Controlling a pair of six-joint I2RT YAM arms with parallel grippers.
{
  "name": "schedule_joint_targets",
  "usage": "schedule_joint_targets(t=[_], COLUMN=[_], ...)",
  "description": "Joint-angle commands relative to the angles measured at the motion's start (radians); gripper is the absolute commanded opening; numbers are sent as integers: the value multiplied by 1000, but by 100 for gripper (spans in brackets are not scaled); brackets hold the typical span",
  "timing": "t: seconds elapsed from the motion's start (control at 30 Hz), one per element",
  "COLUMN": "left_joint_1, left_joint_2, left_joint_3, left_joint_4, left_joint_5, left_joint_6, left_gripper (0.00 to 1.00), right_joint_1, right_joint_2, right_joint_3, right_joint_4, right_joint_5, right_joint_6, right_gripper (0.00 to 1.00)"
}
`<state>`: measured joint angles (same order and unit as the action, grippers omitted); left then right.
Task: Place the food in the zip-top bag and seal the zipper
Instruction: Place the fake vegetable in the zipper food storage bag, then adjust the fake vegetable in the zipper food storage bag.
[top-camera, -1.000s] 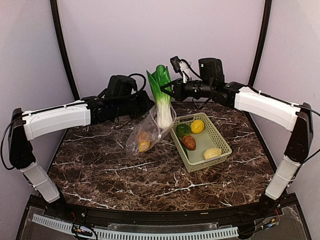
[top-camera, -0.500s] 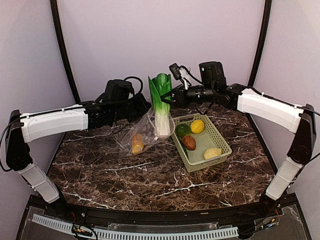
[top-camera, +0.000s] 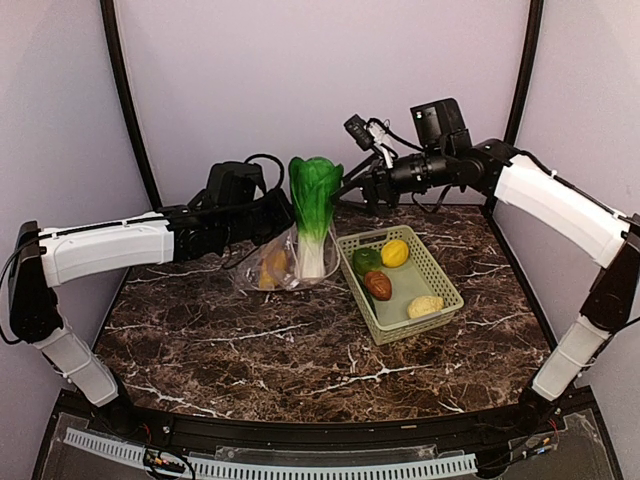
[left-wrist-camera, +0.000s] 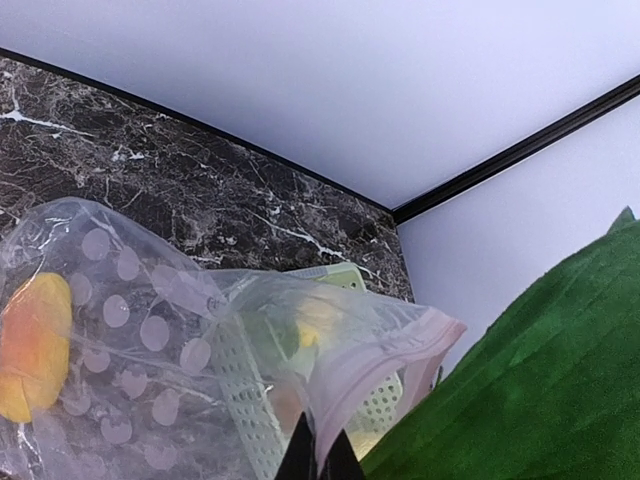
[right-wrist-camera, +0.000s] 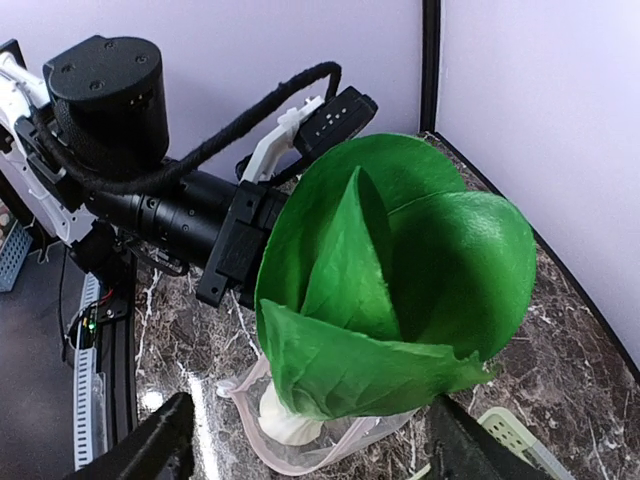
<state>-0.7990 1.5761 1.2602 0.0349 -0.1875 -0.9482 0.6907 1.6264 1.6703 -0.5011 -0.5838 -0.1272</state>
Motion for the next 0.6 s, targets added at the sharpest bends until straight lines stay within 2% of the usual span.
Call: schedule_joint_targets(t=[0.0, 0.07, 0.2, 0.43, 0.47, 0.5, 0.57], left_joint_1=[6, 6, 6, 6, 6, 6, 6], left_joint_2=[-36, -30, -22, -8, -4, -3, 0], left_joint_3=[-10, -10, -2, 4, 5, 5, 5], left_joint_4=[45, 50, 55, 45, 43, 41, 36], left_joint_5=[28, 39, 60, 90, 93, 97, 97], left_joint_6=[41, 44, 64, 89, 91, 92, 91], left_gripper=[1, 1, 1, 1, 1, 1, 1], right_joint_1=[-11, -12, -20, -42, -45, -48, -55], right_joint_2=[8, 53, 161, 290, 301, 312, 321], right_joint_3=[89, 132, 238, 364, 376, 388, 395], right_joint_4=[-62, -89, -151, -172, -171, -168, -148], right_joint_5=[-27, -46, -37, -84, -94, -112, -148], right_joint_6=[-52, -45, -3, 29, 32, 30, 28], right_gripper=[84, 91, 98, 97, 93, 83, 47])
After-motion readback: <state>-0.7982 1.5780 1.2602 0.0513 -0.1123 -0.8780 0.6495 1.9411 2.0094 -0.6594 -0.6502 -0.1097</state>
